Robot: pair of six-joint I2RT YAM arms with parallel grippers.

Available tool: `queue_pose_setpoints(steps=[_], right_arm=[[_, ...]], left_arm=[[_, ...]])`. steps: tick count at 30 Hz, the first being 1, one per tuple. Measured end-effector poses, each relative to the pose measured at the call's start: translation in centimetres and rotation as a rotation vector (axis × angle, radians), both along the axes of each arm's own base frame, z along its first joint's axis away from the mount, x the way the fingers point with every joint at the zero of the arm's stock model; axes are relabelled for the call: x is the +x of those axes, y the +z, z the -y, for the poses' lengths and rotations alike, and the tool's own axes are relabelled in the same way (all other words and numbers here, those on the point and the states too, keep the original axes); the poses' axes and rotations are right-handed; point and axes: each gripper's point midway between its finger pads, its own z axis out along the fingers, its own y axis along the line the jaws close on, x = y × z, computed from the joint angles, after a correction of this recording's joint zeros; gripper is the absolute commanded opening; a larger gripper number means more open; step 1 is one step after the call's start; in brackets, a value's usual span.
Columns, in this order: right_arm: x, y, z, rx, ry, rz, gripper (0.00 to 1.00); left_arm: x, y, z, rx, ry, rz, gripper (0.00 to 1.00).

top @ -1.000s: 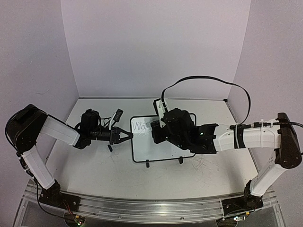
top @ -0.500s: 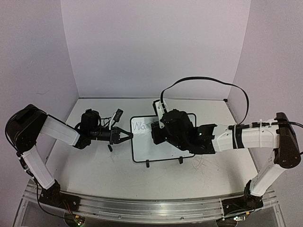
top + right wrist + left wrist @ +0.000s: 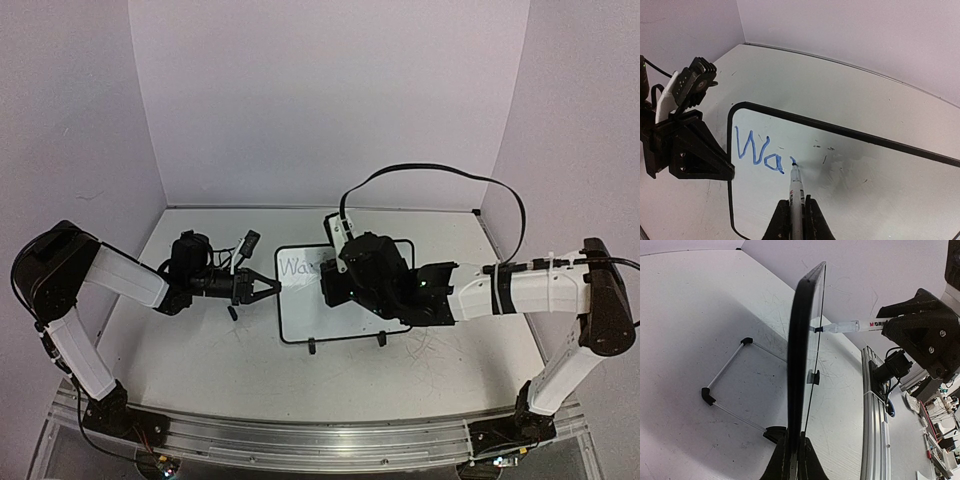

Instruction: Write a sentence on the whiteboard

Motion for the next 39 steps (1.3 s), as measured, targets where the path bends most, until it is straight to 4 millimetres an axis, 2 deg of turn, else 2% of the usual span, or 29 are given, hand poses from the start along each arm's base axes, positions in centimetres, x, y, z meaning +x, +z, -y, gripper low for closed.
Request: queue_pose_setpoints(steps=[26,39], right_arm=[[-0.8,-1.3,-0.2,0.015,0.016,-0.053,0.0],[-0.7,-1.1,-0.1,0.005,0.005,-0.037,0.0]], left_arm=[[0.0,0.0,0.0,0.0,0.0,-0.001,0.0],[0.1,0.1,0.0,0.001,-0.001,-0.001,0.0]])
